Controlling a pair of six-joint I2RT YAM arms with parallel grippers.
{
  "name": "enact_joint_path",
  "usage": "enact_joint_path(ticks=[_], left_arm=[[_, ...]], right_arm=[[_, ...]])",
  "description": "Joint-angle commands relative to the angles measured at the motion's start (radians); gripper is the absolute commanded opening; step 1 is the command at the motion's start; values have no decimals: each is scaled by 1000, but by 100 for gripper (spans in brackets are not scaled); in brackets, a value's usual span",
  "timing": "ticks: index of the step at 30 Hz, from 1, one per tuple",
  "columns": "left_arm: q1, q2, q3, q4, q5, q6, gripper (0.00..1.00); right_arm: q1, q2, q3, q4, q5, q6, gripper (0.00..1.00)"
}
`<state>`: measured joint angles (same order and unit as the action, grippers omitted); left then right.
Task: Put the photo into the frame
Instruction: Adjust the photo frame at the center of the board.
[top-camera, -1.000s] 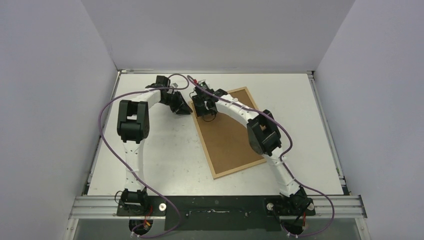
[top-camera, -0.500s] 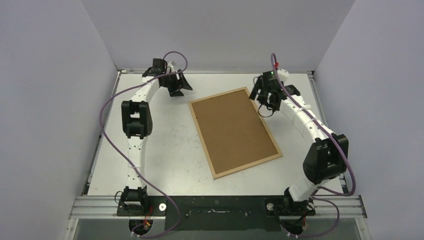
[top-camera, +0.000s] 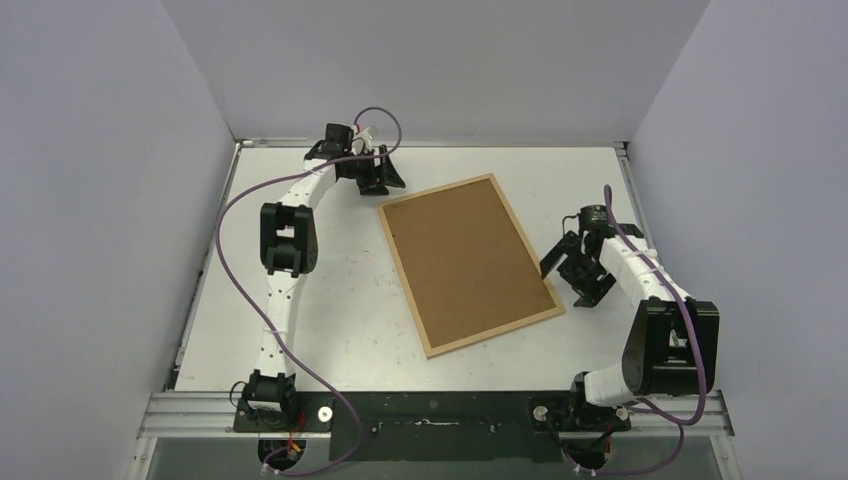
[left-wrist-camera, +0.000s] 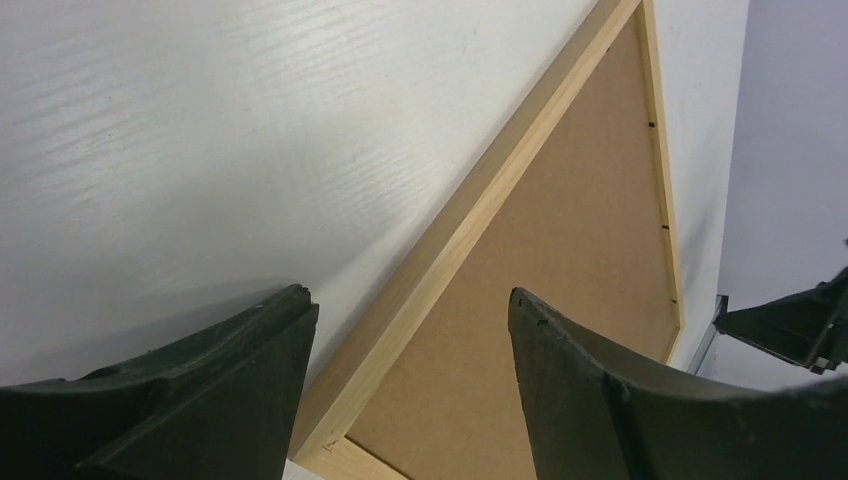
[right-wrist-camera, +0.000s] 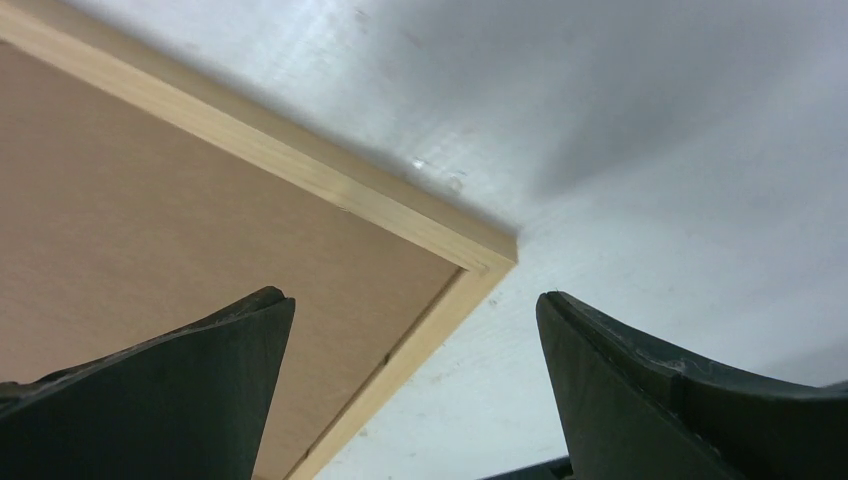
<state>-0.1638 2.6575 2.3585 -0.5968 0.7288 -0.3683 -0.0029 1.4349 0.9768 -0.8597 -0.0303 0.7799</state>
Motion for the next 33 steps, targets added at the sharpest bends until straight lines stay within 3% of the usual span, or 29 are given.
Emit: enact_joint_path(ticks=[1,10,16,21,27,33], left_arm=[[6,-13,-48,-2,27,65,69],[-1,-24,-63,-78,58,99,60],[1,-76,-126,-116,60,130,56],[6,-188,-312,-59,90,121,53],[9,-370,-659,83,77,50,47],[-7,-531,-935,92,-40,-29,34]], right_arm=[[-65,-45,-81,-3,-134,55,98],[-75,-30,-199,88,-293,101,98],[-74,16,-186,198,-295,77,98],[-75,122,-126,281,-251,5,98],[-74,217,-93,467,-177,-35,97],[-52,333,77,446,-60,-164,95]])
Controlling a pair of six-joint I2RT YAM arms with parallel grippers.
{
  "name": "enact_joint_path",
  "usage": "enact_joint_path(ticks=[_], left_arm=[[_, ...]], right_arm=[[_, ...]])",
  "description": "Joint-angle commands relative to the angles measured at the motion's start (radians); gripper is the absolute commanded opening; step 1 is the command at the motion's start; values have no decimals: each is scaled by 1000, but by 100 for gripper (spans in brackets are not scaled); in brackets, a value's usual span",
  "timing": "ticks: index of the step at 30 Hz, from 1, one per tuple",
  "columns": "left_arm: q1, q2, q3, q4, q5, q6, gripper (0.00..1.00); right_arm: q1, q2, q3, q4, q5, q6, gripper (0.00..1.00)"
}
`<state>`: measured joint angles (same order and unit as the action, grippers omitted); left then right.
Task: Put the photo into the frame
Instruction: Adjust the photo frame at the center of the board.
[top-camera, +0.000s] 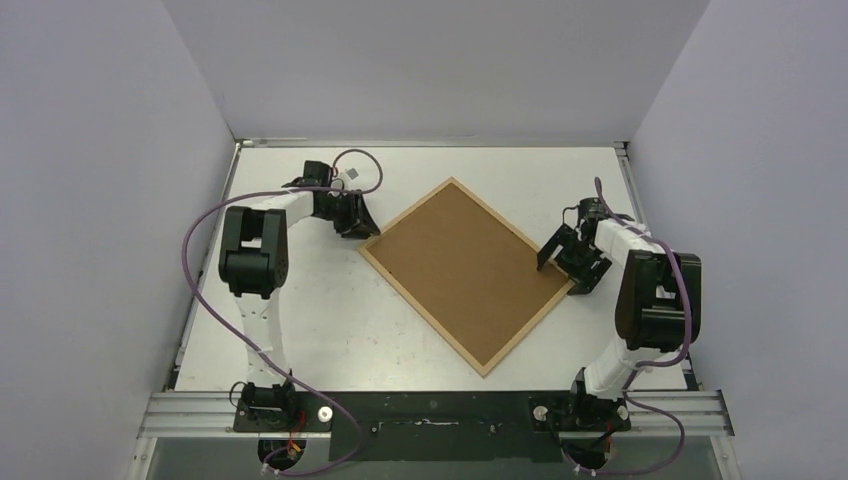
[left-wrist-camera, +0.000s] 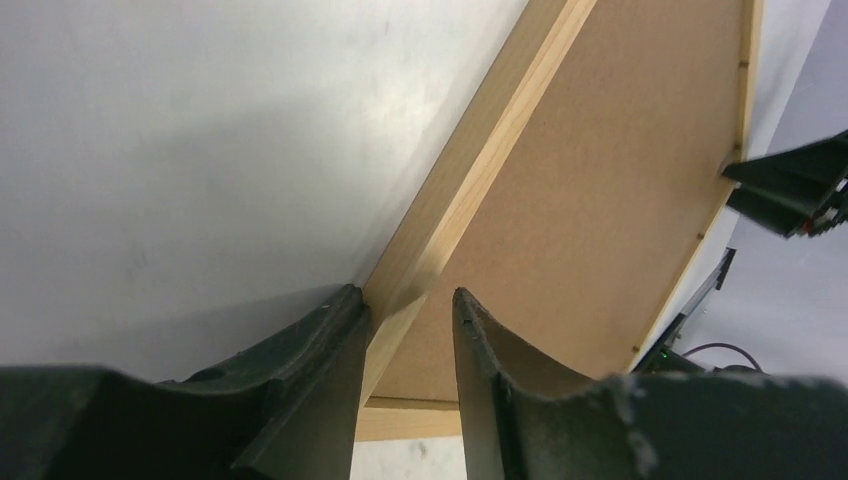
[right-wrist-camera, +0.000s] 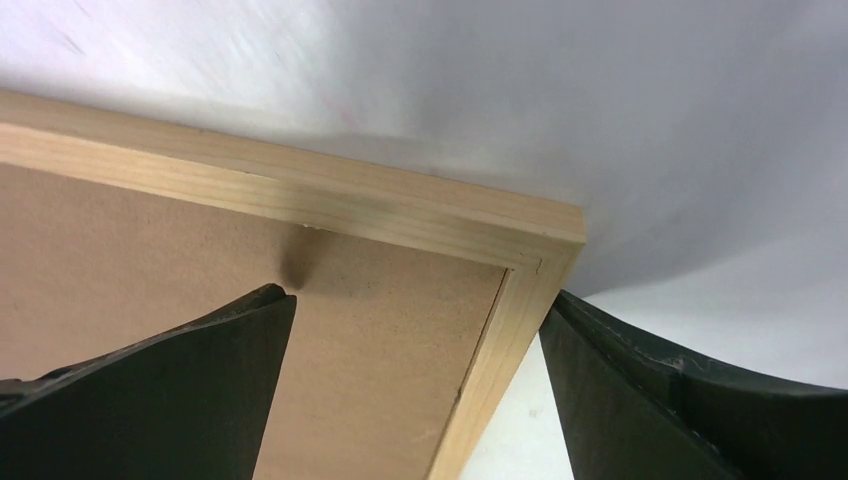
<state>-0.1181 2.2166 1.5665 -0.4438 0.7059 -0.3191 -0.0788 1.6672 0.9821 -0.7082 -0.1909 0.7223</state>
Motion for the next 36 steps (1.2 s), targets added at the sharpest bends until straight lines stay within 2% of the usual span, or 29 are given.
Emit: enact_joint_path(ticks=[1,5,10,14,21,25,28,31,34,36], left_arm=[[-60,-109,-181,-75,-37,-86,33],[-114,-184,-306,-131,-128,-102,29],[-201,-261,-393,-181,-223,-128,24],[-242,-333,-492,-155,-238,-170,21],[-259,-494,-679,-34,-257,-201,20],[-221,-560,-664,-4,-244,-212,28],[-163,-568,-629,47,-162,-237,42],[-109,-549,-588,68,-100,-246,54],[-84,-521,-553,102,-49,-255,59],[-79,-483,-518,110,-50,-262,61]], right_arm=[[29,115,96,289,118,-126,95],[48,155,157,307,146,-142,94],[107,246,234,346,128,-143,93],[152,309,308,325,162,-153,92],[198,316,412,193,399,-163,91],[243,225,448,132,495,-168,91],[297,163,494,46,545,-167,92],[353,117,515,-40,536,-163,93],[416,75,500,-94,501,-153,93],[469,50,471,-83,412,-137,93]])
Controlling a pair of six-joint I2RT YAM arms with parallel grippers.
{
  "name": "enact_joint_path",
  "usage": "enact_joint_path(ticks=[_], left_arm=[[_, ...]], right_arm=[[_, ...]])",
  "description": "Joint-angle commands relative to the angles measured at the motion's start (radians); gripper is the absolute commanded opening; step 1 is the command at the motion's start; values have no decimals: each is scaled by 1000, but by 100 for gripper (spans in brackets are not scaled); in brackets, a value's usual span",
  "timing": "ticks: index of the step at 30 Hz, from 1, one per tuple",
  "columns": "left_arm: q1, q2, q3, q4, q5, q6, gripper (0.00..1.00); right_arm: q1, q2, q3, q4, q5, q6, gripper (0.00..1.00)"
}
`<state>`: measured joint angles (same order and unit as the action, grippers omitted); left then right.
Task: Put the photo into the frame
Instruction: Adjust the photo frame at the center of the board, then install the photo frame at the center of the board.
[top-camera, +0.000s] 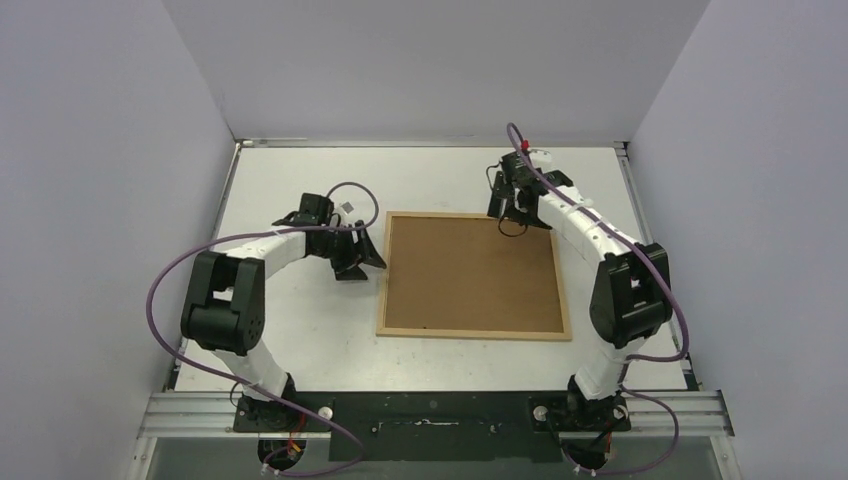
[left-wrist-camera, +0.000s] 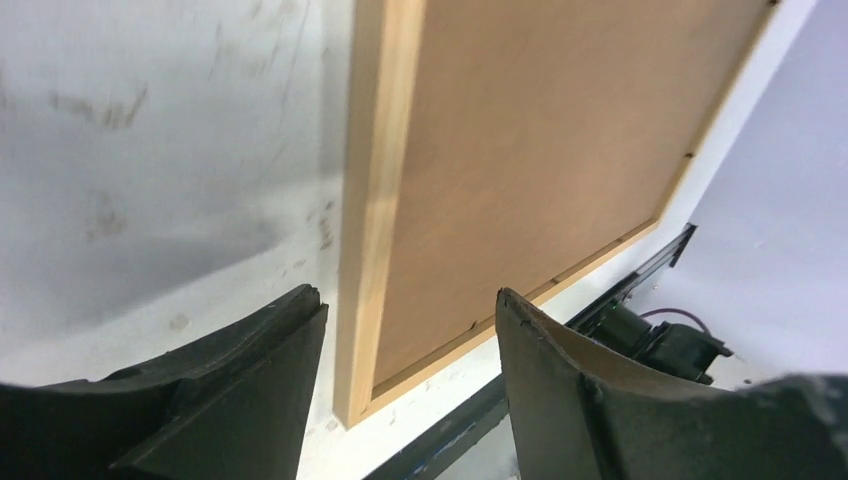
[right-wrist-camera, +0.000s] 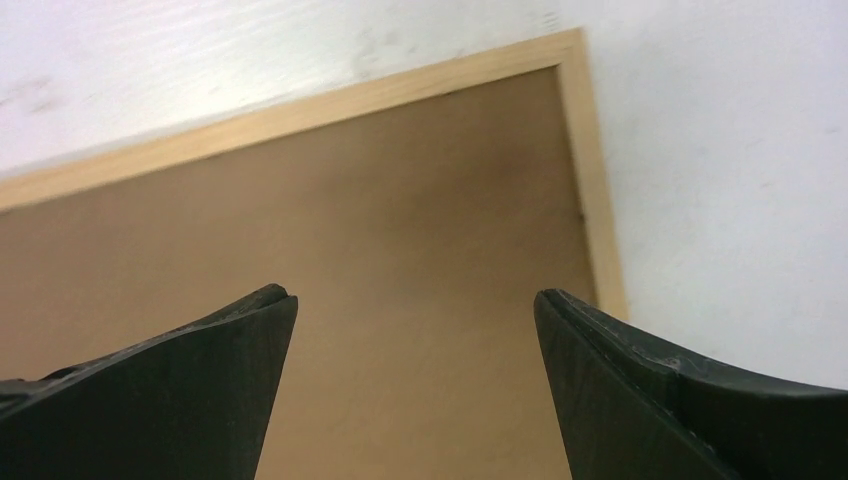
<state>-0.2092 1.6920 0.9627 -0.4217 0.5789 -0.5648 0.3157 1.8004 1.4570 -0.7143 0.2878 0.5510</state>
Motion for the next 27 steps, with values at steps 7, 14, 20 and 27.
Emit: enact_joint_path(ticks=[7,14,20,27], left_arm=[[13,294,333,-19,83,-1,49],[31,400,417,-57,72,-6,34],[31,413,378,-23,88,-43,19],[30,423,362,-12,104,-64,11]], right_arm=[[294,-46,-37,80,-367,153,82],[459,102,27,124,-381,205,66],[512,200,90,147,-378,235,67],[551,283,163,98,-353,258,60]])
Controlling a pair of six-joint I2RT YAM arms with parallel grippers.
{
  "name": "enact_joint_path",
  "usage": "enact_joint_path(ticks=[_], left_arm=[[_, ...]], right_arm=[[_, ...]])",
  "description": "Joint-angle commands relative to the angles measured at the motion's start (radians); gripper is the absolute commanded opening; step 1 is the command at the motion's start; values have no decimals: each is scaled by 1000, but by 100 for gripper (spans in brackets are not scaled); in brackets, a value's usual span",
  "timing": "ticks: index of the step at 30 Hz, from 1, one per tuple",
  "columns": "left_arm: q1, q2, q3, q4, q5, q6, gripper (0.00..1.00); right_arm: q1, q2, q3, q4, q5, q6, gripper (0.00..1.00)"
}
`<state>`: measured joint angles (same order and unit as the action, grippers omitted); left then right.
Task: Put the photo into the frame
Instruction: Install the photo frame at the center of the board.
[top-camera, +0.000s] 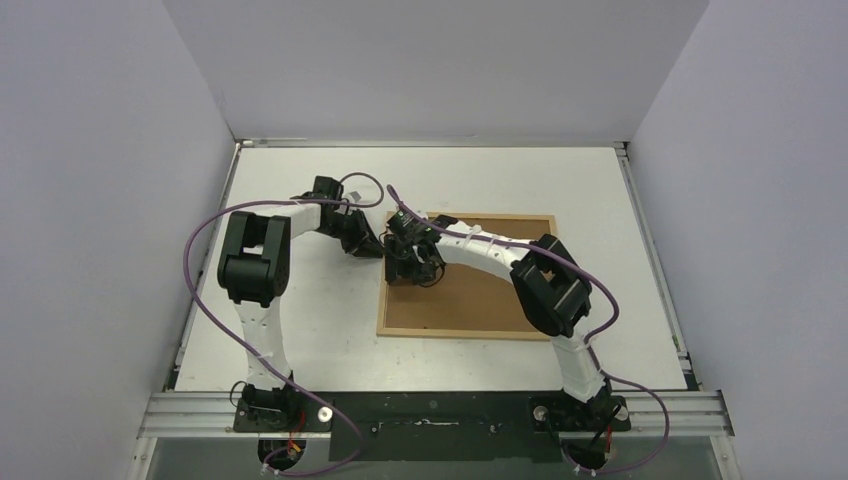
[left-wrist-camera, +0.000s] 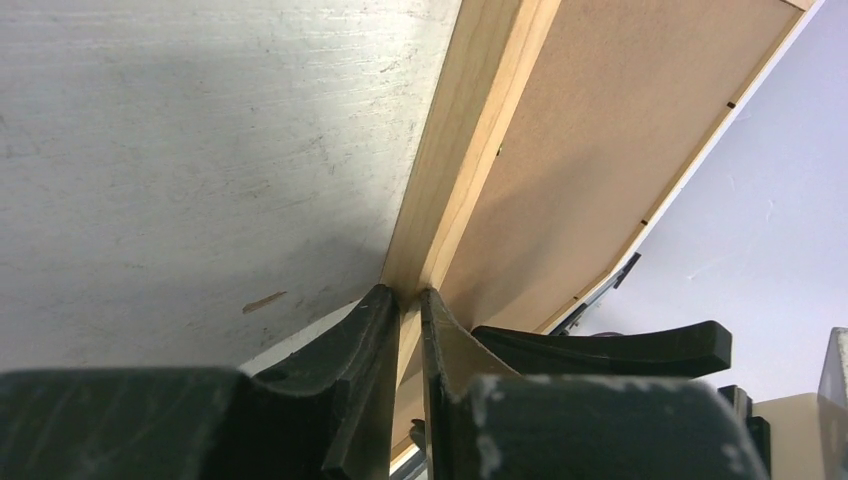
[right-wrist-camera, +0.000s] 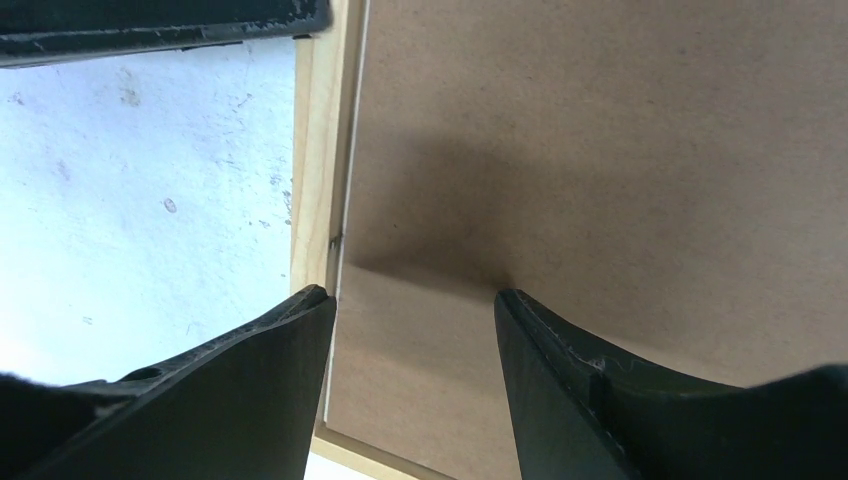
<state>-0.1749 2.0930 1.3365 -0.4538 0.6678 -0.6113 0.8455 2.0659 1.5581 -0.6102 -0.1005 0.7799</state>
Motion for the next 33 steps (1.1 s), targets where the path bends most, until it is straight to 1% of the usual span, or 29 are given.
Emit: enact_joint_path(ticks=[1,6,14,22,25,29,33], left_arm=[[-3,23,-13,20,18,-20,11],[-2,31,-25,24,18,-34,9],[5,42,-40,21,7,-45,8],[11,47,-42,8,-7,-42,8],[13,48,-40,6,-8,-42,8],[12,51,-39,4,-8,-42,7],[15,52,-38,-1,-15,-41,7]], right_arm=[[24,23,68,-11,44,31,60],[29,50,91,-23,76,49,60],[29,77,109,-70,124,70,52],[31,100,111,-82,118,61,46],[33,101,106,-79,111,53,48],[33,104,100,-75,108,48,54],[36,114,118,-95,116,33,54]])
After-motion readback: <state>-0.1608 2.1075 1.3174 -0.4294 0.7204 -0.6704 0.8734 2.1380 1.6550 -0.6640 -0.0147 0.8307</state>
